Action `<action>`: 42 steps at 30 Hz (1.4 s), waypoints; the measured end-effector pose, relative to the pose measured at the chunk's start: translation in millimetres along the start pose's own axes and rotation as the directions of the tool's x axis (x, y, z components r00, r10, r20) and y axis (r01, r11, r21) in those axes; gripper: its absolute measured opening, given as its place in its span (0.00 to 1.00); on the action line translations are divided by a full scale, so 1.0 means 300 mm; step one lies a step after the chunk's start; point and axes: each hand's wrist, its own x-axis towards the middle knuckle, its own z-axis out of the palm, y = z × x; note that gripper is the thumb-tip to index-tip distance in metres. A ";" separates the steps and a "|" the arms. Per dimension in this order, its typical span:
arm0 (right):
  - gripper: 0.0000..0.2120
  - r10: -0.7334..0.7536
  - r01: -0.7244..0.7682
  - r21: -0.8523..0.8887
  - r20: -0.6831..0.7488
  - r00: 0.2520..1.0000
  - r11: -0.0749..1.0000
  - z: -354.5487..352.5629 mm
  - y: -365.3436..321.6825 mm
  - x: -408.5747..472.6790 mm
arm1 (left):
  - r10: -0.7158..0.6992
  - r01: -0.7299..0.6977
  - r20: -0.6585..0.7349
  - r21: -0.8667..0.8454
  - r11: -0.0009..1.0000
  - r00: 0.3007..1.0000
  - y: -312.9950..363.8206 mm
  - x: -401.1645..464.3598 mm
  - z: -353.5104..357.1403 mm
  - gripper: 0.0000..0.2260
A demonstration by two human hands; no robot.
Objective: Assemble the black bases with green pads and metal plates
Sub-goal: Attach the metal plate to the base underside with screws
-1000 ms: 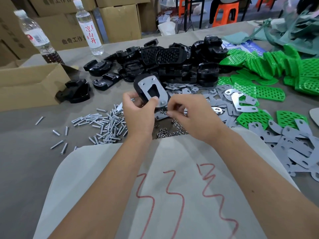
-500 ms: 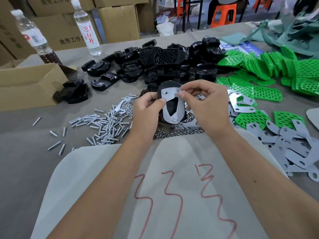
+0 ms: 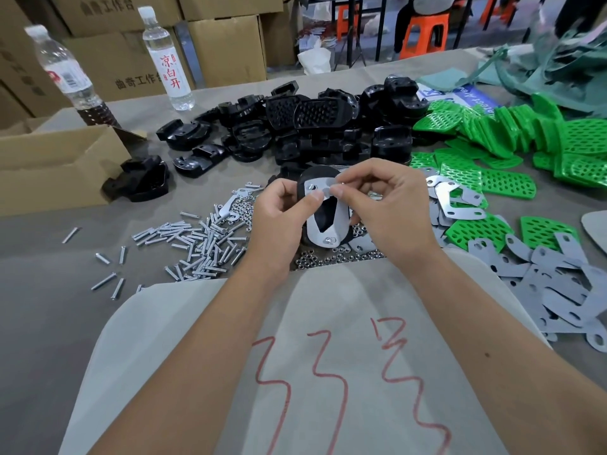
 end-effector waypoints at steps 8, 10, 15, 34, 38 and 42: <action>0.05 0.074 -0.074 0.083 0.007 0.997 0.994 0.000 0.004 0.001 | -0.007 0.007 -0.021 -0.003 1.000 1.000 -0.003 0.006 -0.003 0.04; 0.04 0.074 -0.075 0.084 0.020 0.997 0.994 0.000 0.005 0.001 | -0.006 0.006 -0.018 -0.009 1.000 1.000 -0.001 0.006 -0.005 0.05; 0.03 0.065 -0.068 0.056 0.053 0.996 0.996 -0.006 0.003 -0.001 | -0.005 0.005 -0.050 -0.016 1.000 0.999 0.004 0.006 -0.001 0.05; 0.06 0.060 -0.063 0.072 0.053 0.997 0.995 0.010 0.007 -0.008 | -0.057 0.053 -0.085 -0.052 0.997 0.995 0.020 -0.006 0.003 0.05; 0.03 0.043 -0.043 0.043 -0.010 0.999 0.998 0.007 0.014 -0.007 | -0.051 0.049 -0.059 -0.046 0.998 0.997 0.020 -0.008 0.008 0.04; 0.11 0.005 -0.004 -0.012 0.045 0.999 1.000 0.011 0.012 -0.012 | -0.062 0.057 -0.072 -0.066 0.996 0.996 0.017 -0.007 0.005 0.04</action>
